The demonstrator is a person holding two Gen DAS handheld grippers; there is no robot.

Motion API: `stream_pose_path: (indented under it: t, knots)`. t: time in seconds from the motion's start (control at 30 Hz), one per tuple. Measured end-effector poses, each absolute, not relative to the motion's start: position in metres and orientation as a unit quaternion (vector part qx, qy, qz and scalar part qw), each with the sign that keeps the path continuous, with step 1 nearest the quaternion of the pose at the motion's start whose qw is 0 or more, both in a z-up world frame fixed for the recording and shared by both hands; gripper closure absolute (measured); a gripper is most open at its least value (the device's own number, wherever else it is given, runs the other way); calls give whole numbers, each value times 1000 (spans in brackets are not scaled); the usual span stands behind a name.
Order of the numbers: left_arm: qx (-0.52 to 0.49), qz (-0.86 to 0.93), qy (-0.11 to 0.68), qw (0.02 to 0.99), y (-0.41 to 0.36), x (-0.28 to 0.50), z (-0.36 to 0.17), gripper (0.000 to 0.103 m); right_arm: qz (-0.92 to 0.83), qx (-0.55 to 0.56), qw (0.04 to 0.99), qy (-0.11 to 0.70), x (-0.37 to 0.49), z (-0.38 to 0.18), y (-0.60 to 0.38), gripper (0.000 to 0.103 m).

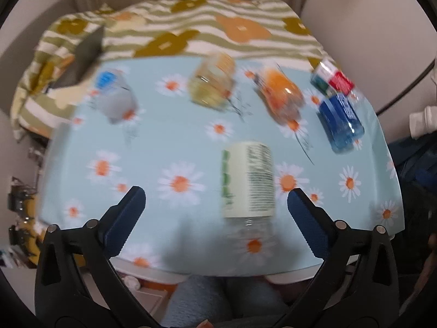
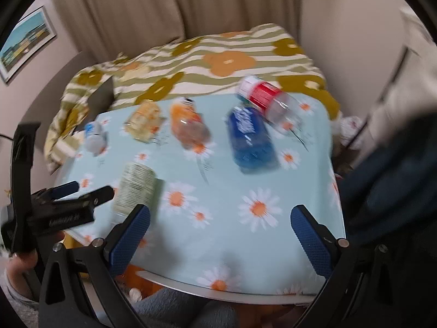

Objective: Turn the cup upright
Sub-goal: 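Grasp the clear cup with the right tool while the left tool releases it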

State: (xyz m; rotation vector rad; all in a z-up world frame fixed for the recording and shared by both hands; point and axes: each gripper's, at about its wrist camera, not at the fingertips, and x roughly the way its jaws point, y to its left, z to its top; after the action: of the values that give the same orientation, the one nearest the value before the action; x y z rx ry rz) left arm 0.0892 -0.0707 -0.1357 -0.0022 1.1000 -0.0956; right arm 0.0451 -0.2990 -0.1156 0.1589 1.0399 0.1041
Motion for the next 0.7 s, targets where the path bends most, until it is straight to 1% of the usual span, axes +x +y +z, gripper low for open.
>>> stream_pose_path:
  t: [0.1, 0.2, 0.27, 0.43, 0.53, 0.6, 0.67, 0.7]
  knots:
    - [-8, -30, 516, 856, -44, 84, -128, 0, 77, 56, 847, 522, 70, -108, -283, 0]
    - [-24, -23, 523, 851, -16, 85, -134, 0, 105, 39, 826, 552, 98, -112, -259, 0]
    - [-31, -27, 526, 850, -4, 85, -141, 0, 122, 41, 806, 577, 117, -122, -242, 0]
    - [-37, -36, 536, 843, 31, 89, -161, 0, 145, 94, 734, 657, 162, -164, -205, 0]
    - [-49, -40, 542, 838, 53, 92, -175, 0, 144, 109, 701, 690, 176, -187, -188, 1]
    - [-59, -39, 547, 834, 65, 95, -183, 0, 141, 117, 682, 708, 184, -199, -178, 10]
    - [-72, -38, 552, 830, 77, 97, -191, 0, 139, 128, 665, 723, 191, -210, -171, 17]
    - [-78, -38, 555, 827, 82, 98, -195, 0, 138, 132, 659, 727, 193, -215, -168, 18]
